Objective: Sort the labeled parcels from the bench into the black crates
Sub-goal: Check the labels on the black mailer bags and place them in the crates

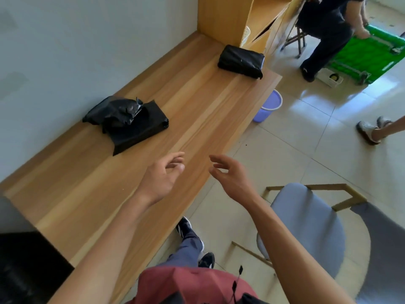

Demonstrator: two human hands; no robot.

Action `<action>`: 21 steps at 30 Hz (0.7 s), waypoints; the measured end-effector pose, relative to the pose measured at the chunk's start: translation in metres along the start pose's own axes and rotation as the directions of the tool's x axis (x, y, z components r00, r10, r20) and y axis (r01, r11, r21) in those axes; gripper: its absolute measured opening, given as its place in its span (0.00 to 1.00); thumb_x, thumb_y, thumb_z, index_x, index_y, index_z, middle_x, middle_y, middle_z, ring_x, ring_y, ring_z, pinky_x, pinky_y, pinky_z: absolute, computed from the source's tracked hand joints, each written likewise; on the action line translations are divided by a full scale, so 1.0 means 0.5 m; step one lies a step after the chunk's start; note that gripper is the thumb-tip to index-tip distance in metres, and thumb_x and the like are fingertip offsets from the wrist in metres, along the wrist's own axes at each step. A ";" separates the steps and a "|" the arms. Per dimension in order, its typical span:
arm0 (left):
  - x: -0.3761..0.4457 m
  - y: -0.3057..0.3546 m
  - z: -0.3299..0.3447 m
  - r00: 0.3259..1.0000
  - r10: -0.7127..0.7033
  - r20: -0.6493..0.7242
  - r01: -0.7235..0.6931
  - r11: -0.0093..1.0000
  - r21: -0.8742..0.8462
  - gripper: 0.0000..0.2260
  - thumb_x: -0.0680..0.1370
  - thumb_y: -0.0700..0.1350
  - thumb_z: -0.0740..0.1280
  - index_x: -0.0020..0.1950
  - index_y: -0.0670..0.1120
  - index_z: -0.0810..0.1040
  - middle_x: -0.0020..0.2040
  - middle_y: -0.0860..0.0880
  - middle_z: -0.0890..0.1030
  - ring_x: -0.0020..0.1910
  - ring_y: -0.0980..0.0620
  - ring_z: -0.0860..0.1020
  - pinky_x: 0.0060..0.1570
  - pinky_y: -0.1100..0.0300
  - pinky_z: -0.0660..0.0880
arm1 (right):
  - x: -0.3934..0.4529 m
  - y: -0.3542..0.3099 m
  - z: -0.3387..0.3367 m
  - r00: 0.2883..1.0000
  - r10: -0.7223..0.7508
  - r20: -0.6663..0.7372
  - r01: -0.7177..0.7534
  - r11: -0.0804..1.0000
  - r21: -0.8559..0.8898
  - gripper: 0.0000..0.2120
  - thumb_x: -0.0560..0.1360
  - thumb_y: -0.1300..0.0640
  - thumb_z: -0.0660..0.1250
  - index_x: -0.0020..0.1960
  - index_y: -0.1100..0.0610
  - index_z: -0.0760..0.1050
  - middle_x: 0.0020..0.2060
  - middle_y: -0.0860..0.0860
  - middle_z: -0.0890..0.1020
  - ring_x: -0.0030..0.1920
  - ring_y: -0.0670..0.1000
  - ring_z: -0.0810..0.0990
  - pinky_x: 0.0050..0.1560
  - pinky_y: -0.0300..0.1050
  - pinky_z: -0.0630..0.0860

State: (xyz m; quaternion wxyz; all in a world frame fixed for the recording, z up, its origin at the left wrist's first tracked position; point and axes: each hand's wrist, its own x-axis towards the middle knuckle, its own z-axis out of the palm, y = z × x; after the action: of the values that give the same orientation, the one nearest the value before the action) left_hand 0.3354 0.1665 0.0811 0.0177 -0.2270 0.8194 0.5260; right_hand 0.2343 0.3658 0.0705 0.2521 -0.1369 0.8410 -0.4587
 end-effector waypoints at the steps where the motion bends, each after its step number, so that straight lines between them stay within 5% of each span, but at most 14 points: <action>1: 0.021 -0.005 -0.012 1.000 -0.010 -0.018 0.010 1.000 -0.003 0.15 0.84 0.48 0.66 0.71 0.55 0.77 0.61 0.60 0.81 0.61 0.65 0.77 0.58 0.66 0.74 | 0.031 -0.009 0.006 1.000 -0.006 0.020 0.007 1.000 -0.014 0.17 0.81 0.56 0.71 0.69 0.47 0.79 0.62 0.39 0.82 0.61 0.40 0.80 0.65 0.47 0.78; 5: 0.093 -0.035 -0.064 0.992 -0.068 -0.106 0.065 0.997 -0.028 0.17 0.84 0.48 0.65 0.73 0.53 0.76 0.64 0.57 0.80 0.62 0.64 0.76 0.55 0.70 0.71 | 0.148 -0.047 0.036 0.993 -0.034 0.111 0.042 0.997 -0.070 0.19 0.81 0.56 0.71 0.71 0.47 0.77 0.63 0.40 0.82 0.61 0.40 0.80 0.63 0.43 0.77; 13: 0.158 -0.116 -0.138 0.909 -0.270 -0.318 0.241 0.962 -0.128 0.24 0.84 0.46 0.65 0.80 0.53 0.66 0.76 0.55 0.72 0.74 0.56 0.70 0.69 0.54 0.68 | 0.307 -0.099 0.097 0.963 -0.020 0.268 0.055 0.990 -0.126 0.20 0.82 0.55 0.69 0.74 0.48 0.75 0.67 0.41 0.80 0.62 0.39 0.79 0.49 0.27 0.71; 17: 0.206 -0.168 -0.152 0.797 -0.443 -0.411 0.336 0.890 -0.308 0.27 0.83 0.45 0.66 0.81 0.53 0.63 0.78 0.54 0.69 0.75 0.55 0.69 0.71 0.53 0.68 | 0.389 -0.096 0.128 0.941 0.031 0.337 0.020 0.989 -0.147 0.25 0.82 0.55 0.69 0.78 0.47 0.70 0.71 0.43 0.77 0.64 0.42 0.78 0.49 0.29 0.72; 21: 0.257 -0.208 -0.162 0.640 -0.657 -0.398 0.397 0.726 -0.561 0.29 0.83 0.45 0.66 0.83 0.51 0.59 0.80 0.50 0.66 0.75 0.49 0.70 0.73 0.43 0.71 | 0.480 -0.092 0.169 0.916 0.101 0.389 -0.016 0.977 -0.215 0.32 0.82 0.54 0.69 0.82 0.47 0.62 0.77 0.46 0.71 0.70 0.48 0.75 0.60 0.45 0.74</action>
State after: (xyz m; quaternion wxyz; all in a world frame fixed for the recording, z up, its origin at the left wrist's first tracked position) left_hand 0.2780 0.0151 -0.0060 -0.1219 -0.6071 0.5439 0.5663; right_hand 0.0800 0.1708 -0.0008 0.4155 -0.2272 0.8192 -0.3235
